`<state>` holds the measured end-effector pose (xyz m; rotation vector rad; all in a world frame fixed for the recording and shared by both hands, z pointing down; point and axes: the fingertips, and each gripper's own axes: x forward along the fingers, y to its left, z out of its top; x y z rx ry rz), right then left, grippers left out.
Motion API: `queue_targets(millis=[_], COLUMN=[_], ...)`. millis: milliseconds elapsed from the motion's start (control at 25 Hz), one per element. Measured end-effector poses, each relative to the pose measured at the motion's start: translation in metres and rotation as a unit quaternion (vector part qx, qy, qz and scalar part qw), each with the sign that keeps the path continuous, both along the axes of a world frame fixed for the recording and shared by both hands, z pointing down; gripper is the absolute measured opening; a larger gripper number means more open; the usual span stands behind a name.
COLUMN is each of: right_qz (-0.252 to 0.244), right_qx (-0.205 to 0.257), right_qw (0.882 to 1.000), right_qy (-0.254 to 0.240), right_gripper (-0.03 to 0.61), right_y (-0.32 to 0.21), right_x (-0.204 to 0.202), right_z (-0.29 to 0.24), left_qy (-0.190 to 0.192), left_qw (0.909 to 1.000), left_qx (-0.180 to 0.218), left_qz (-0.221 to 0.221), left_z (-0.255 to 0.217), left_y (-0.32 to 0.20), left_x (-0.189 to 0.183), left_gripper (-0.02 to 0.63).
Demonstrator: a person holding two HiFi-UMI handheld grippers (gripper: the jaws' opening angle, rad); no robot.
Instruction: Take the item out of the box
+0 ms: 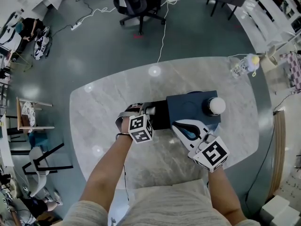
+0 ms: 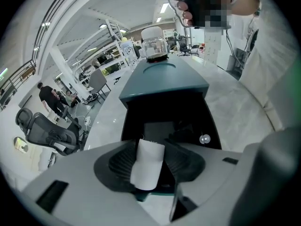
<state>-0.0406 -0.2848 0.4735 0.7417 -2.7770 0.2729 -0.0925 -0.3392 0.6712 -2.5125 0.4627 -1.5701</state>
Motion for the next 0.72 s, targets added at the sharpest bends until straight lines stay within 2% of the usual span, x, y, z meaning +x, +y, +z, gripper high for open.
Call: queue_targets(millis=[360,520,720], right_qz=[0.0,-0.002,-0.005], right_qx=[0.005,0.009,0.015], right_qw=[1.0,1.0,1.0], right_qy=[0.005,0.005,0.003], right_gripper=[0.018,0.018,0.018], right_y=[0.002,0.004,0.009], right_x=[0.001,-0.001,-0.002], right_z=[-0.005,-0.01,-0.016], left_qy=[0.069,0.11,0.162], left_qw=[0.9963,0.991,0.98], left_qx=[-0.012,-0.011,-0.009], left_qz=[-0.05,-0.076,-0.114], left_z=[-0.021,-0.037,-0.059], left_y=[0.0,-0.003,-0.003], left_x=[0.006,0.007,0.007], left_gripper=[0.192,0.192,0.192])
